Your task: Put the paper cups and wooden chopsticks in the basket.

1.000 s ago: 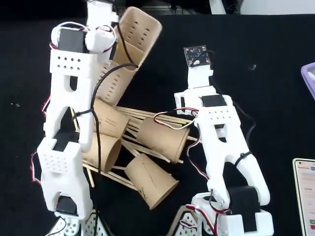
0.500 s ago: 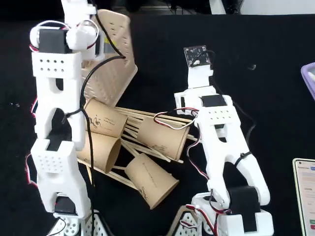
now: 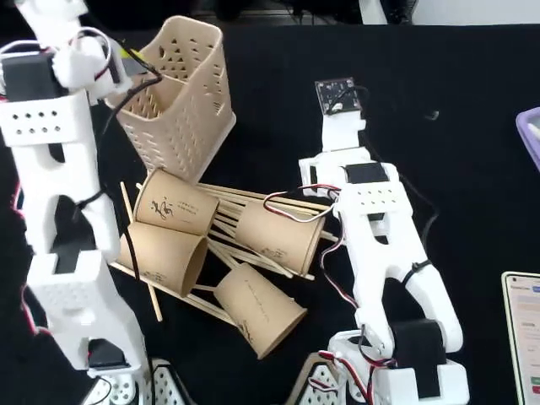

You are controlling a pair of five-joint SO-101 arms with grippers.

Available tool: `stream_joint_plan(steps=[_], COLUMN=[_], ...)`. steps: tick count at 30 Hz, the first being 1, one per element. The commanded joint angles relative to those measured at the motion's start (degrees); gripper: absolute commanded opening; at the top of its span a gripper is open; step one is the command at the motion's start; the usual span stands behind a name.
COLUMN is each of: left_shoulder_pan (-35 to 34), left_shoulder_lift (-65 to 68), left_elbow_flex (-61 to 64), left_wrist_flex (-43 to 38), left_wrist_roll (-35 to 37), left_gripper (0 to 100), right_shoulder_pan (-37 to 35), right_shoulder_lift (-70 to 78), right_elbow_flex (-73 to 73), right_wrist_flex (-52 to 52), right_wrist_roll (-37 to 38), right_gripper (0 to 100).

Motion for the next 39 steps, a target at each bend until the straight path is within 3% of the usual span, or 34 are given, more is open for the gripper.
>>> stream_joint_plan(steps=[1,6,12,16,20,23,27,33,39], left_shoulder_pan=[1.63,1.71,1.71,3.12,6.29,8.84,10.77,10.51,8.92], left_shoulder_lift=[-9.23,-13.27,-13.36,-13.8,-13.36,-13.19,-13.27,-13.01,-10.99], left_elbow_flex=[14.02,27.56,36.97,39.78,38.81,38.9,41.01,41.71,44.44], left_wrist_flex=[0.44,-0.35,-11.43,-14.33,-16.62,-22.59,-33.05,-43.43,-43.16], left_wrist_roll=[0.62,2.46,7.03,7.03,5.54,-4.31,-11.6,-13.27,-11.96], left_gripper=[29,29,29,28,10,3,3,4,23], right_shoulder_pan=[-0.35,-0.35,-0.35,-0.35,-0.35,-0.35,-0.26,1.49,3.25], right_shoulder_lift=[-2.68,-2.68,-2.68,-2.68,-2.68,-2.68,-2.68,-2.68,-2.86], right_elbow_flex=[1.01,1.8,1.8,1.89,1.89,1.89,1.89,1.71,1.54], right_wrist_flex=[-3.25,-4.4,-4.4,-4.31,-4.4,-4.4,-4.4,-4.4,-4.4], right_wrist_roll=[0.18,0.18,0.18,0.18,0.18,0.18,0.18,0.18,-0.26], right_gripper=[24.0,24.0,24.0,24.0,24.0,24.0,24.0,24.0,24.0])
